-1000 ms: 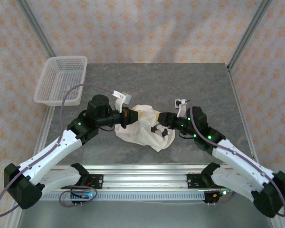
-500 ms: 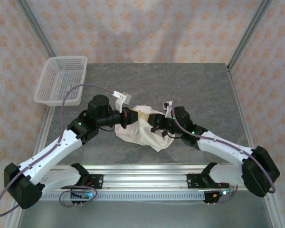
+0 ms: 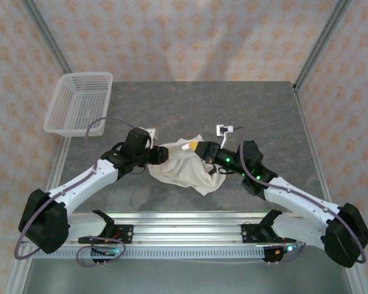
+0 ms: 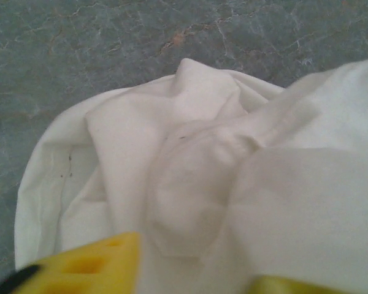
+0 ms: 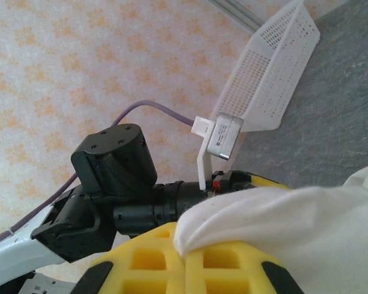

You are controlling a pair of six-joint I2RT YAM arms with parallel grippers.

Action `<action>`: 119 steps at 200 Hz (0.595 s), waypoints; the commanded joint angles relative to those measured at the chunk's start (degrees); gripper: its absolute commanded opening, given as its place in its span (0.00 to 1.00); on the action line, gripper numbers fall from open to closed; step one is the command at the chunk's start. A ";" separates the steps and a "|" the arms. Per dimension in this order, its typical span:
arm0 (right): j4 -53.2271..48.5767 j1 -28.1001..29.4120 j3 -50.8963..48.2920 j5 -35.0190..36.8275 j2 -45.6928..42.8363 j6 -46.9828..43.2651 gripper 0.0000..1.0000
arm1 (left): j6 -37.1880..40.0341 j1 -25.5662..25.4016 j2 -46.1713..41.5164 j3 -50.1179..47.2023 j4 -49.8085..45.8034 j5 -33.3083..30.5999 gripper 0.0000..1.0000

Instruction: Fold the inside-out t-shirt

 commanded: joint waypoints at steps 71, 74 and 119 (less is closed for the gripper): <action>-3.07 -3.00 3.25 -0.65 0.37 -1.84 0.00 | 20.10 -15.49 -22.74 -0.27 0.48 -6.98 0.50; -3.14 -2.96 3.32 -0.65 0.37 -1.79 0.00 | 20.10 -15.82 -22.20 -0.02 0.73 -6.38 0.48; -3.30 -2.96 3.76 -2.60 0.47 -1.21 0.00 | 20.36 -16.90 -12.79 5.86 4.80 -1.77 0.43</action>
